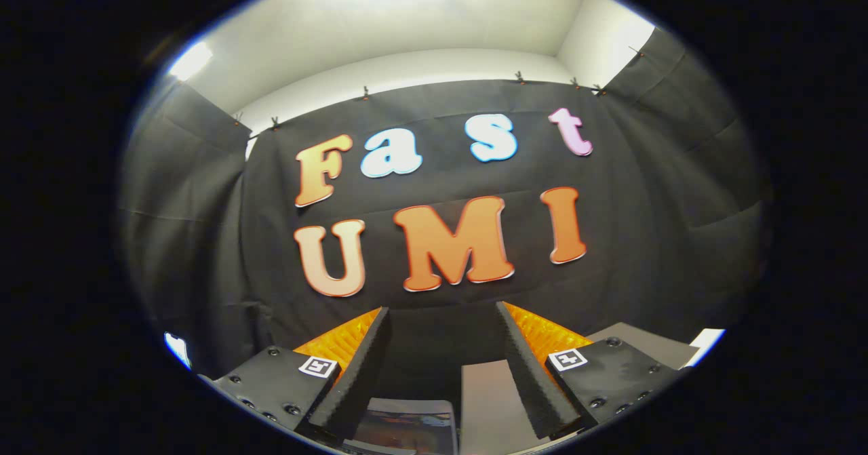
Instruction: Put the clothes into the washing machine and then close the washing machine lid.
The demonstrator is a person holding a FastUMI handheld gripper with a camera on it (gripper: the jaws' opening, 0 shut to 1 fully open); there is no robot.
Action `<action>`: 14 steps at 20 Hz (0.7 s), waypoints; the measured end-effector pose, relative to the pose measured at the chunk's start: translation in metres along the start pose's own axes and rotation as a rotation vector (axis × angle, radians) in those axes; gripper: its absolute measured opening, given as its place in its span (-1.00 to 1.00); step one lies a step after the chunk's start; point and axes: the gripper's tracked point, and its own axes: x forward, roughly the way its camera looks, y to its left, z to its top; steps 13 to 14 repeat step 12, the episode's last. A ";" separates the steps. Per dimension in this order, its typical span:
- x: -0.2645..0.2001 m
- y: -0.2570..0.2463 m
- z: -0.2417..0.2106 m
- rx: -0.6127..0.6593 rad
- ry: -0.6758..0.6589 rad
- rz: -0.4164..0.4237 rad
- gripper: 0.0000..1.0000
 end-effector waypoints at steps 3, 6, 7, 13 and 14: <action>-0.020 -0.018 0.019 -0.089 -0.010 -0.013 0.95; -0.043 -0.036 0.033 -0.105 -0.031 -0.004 0.95; -0.050 -0.043 0.037 -0.104 -0.038 -0.005 0.95; -0.071 -0.081 0.049 -0.115 -0.052 -0.048 0.95; -0.071 -0.081 0.049 -0.115 -0.052 -0.048 0.95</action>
